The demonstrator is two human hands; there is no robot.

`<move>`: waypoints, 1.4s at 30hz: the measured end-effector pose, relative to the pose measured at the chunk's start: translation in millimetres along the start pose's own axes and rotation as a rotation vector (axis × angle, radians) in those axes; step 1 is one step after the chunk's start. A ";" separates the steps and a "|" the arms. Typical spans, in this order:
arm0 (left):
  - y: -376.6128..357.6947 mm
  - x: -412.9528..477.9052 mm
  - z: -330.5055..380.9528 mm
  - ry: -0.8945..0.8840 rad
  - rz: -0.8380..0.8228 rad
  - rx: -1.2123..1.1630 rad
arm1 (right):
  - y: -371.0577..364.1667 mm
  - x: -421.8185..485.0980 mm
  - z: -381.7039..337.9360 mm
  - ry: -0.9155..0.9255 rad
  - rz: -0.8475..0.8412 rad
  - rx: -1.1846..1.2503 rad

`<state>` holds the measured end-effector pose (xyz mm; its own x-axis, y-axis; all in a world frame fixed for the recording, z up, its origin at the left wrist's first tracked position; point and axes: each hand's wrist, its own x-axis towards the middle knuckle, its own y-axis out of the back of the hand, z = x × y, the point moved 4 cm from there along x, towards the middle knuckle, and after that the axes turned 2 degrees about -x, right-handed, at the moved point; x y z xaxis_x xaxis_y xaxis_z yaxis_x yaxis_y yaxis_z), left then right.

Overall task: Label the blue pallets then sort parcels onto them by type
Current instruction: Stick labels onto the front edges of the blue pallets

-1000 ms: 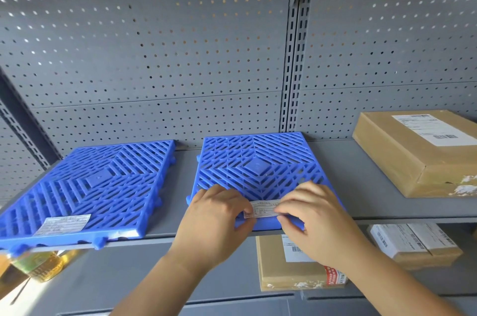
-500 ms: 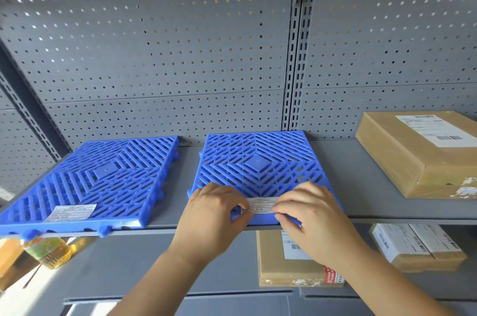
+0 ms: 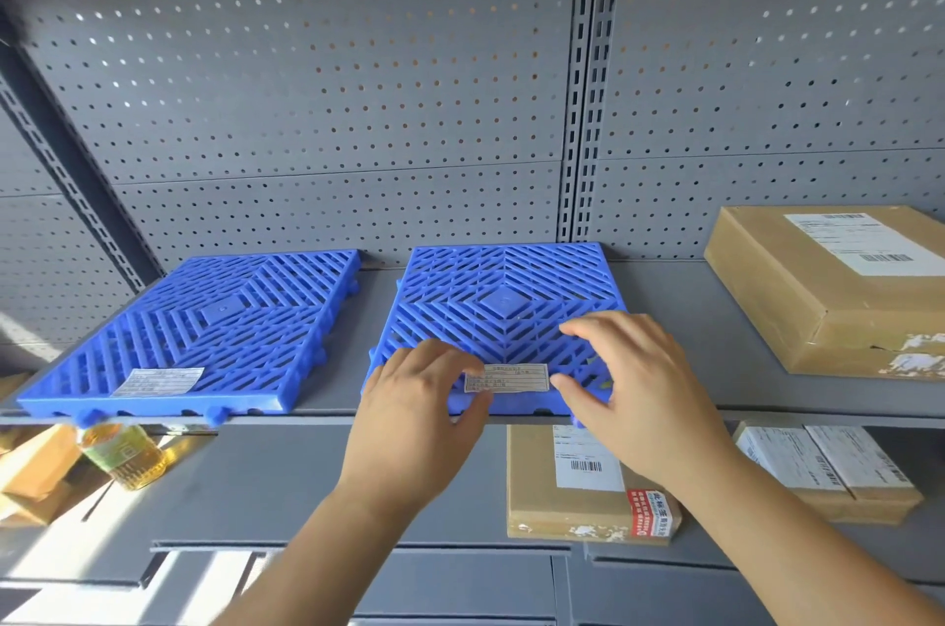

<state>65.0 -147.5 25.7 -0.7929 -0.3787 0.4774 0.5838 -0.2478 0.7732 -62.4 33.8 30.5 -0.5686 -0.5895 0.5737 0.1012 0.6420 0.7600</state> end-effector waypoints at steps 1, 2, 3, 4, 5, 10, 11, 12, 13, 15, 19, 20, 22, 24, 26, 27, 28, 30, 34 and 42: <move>0.0 -3.8 2.5 0.019 0.022 0.003 | 1.0 -0.8 -0.4 0.000 0.001 0.007; 0.1 -8.0 5.7 0.036 0.041 0.007 | 1.7 -1.7 -1.0 0.000 0.003 0.013; 0.1 -12.0 9.5 0.048 0.053 0.013 | 2.2 -2.6 -1.7 0.000 0.007 0.018; -0.2 -15.9 13.6 0.057 0.059 0.019 | 2.7 -3.9 -2.7 0.000 0.012 0.021; -0.6 -19.3 17.4 0.067 0.061 0.025 | 3.2 -5.1 -4.4 0.003 0.017 0.021; 4.5 -28.9 29.4 0.115 0.079 0.064 | 9.4 -14.4 -22.6 0.011 0.044 -0.016; 7.8 -29.9 32.0 0.120 0.089 0.069 | 12.1 -16.8 -27.0 0.007 0.049 -0.031; 11.7 -30.5 35.1 0.118 0.099 0.074 | 15.5 -19.5 -31.5 0.001 0.057 -0.045; 16.1 -31.0 38.3 0.111 0.109 0.078 | 19.1 -21.9 -36.1 -0.008 0.067 -0.057; 25.2 -32.6 44.7 0.088 0.125 0.085 | 26.9 -27.2 -45.9 -0.039 0.080 -0.081; 43.1 -42.9 52.7 0.046 0.127 0.099 | 40.1 -42.2 -69.0 -0.127 0.101 -0.147; 47.3 -47.5 53.7 0.034 0.122 0.102 | 43.1 -46.6 -75.4 -0.147 0.105 -0.164; 55.9 -57.9 55.6 0.010 0.114 0.103 | 49.1 -56.4 -89.2 -0.188 0.116 -0.197; 64.3 -69.4 56.7 -0.010 0.114 0.097 | 54.3 -66.8 -103.8 -0.222 0.127 -0.224; 72.1 -82.8 56.3 -0.021 0.121 0.083 | 58.2 -77.9 -118.4 -0.250 0.128 -0.248; 74.8 -89.9 55.8 -0.027 0.118 0.076 | 59.8 -84.3 -125.2 -0.265 0.124 -0.261; 76.5 -97.2 55.2 -0.033 0.112 0.072 | 61.1 -90.8 -131.4 -0.281 0.119 -0.272; 77.0 -111.1 54.5 -0.042 0.093 0.069 | 63.7 -105.0 -142.0 -0.317 0.095 -0.299; 73.9 -133.6 61.2 -0.050 0.043 0.037 | 75.4 -135.6 -153.0 -0.385 0.061 -0.349; 69.3 -150.2 106.9 -0.120 0.001 0.010 | 122.2 -174.0 -137.2 -0.513 0.081 -0.389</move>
<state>205.9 -12.5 52.3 -0.8080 -0.2693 0.5239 0.5831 -0.2389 0.7765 160.8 147.6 65.4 -0.8549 -0.1754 0.4882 0.3937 0.3933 0.8308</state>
